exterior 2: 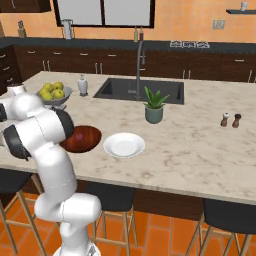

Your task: Pick the chicken drumstick and tomato from their plates and place them in the bowl. Then put the bowl in the fridge.

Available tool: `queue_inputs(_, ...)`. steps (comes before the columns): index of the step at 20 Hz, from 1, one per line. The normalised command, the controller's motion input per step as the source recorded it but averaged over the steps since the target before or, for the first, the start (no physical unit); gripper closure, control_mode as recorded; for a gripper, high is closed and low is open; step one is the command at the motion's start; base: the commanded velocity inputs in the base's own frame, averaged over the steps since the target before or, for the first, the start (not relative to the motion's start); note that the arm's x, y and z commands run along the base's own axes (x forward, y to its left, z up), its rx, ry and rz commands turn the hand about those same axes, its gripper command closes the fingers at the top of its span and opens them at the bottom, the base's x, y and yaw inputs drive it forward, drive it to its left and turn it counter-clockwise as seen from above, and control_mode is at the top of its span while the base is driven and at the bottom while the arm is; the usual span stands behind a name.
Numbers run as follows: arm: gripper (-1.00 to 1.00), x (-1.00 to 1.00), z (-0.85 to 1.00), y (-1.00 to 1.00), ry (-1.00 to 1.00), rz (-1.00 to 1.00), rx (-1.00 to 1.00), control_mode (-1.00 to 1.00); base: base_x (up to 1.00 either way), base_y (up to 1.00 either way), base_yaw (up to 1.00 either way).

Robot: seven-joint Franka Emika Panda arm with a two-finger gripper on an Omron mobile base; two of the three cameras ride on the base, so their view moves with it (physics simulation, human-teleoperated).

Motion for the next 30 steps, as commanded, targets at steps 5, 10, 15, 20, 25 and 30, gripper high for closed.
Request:
queue_inputs(5,-1.00,0.00,0.02,0.65,-0.20,-0.06,-0.01,-1.00,0.00,0.00,0.00)
queue_inputs(10,-1.00,0.01,0.04,0.50,-0.03,-0.12,0.01,-1.00,0.00,0.00,0.00)
queue_inputs(15,-1.00,0.12,0.05,0.46,0.00,-0.09,0.00,-1.00,0.00,0.00,0.00)
queue_inputs(20,-1.00,0.30,-0.12,0.27,0.00,-0.05,0.00,-1.00,0.00,0.00,0.00)
queue_inputs(25,-1.00,0.56,-0.26,0.21,0.00,0.00,0.00,-1.00,0.00,0.00,0.00)
queue_inputs(30,-1.00,0.46,-0.25,0.21,0.00,0.00,0.00,-1.00,0.00,0.00,0.00)
